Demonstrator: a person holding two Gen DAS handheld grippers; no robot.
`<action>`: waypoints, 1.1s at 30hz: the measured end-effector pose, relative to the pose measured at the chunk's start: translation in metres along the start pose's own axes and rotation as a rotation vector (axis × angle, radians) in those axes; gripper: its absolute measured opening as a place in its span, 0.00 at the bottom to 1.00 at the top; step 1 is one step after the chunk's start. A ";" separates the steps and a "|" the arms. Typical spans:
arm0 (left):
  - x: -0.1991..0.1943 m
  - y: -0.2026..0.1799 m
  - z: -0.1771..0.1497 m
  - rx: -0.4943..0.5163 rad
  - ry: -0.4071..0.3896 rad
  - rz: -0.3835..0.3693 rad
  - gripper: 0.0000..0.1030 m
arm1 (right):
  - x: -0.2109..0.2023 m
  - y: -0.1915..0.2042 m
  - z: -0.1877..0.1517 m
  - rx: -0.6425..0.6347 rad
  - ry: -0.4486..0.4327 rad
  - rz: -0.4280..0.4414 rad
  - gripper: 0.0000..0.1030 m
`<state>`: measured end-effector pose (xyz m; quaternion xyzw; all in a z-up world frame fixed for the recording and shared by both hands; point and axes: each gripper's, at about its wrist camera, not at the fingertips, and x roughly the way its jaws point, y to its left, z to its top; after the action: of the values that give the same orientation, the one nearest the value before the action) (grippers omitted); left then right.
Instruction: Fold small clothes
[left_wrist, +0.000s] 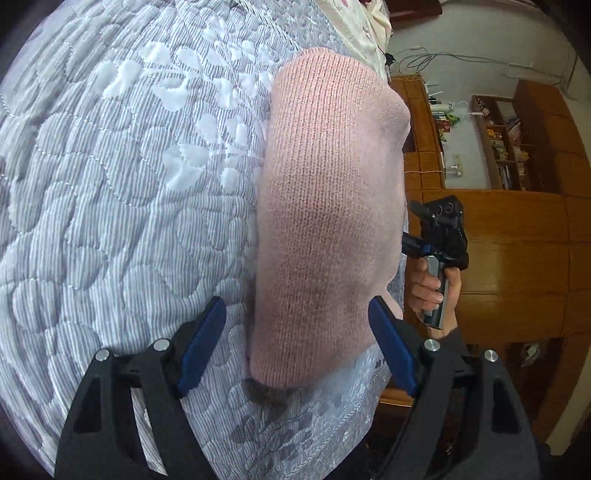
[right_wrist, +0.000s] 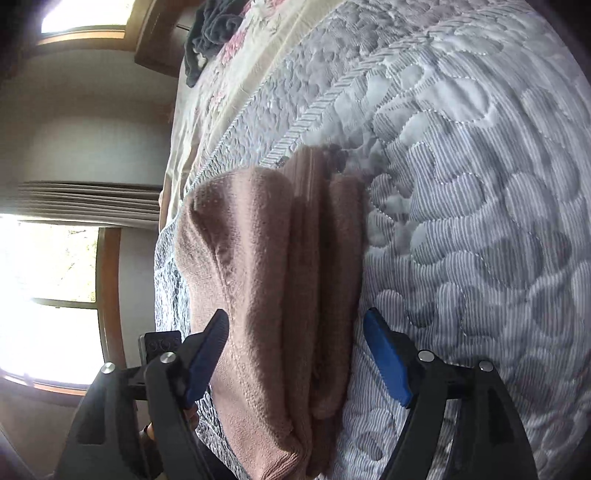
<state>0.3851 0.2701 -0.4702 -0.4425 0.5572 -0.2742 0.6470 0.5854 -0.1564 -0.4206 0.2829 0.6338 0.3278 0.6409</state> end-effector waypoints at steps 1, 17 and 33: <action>0.002 0.002 0.003 -0.001 0.006 -0.032 0.76 | 0.004 0.001 0.003 -0.007 0.005 -0.003 0.74; 0.045 -0.009 -0.008 0.012 0.056 -0.008 0.59 | 0.041 0.007 0.025 -0.030 0.007 0.072 0.62; 0.005 -0.067 -0.001 0.102 0.013 0.131 0.27 | 0.031 0.061 0.005 -0.068 -0.072 0.103 0.44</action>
<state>0.3946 0.2346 -0.4138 -0.3698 0.5742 -0.2623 0.6817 0.5863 -0.0940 -0.3923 0.3047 0.5833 0.3713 0.6550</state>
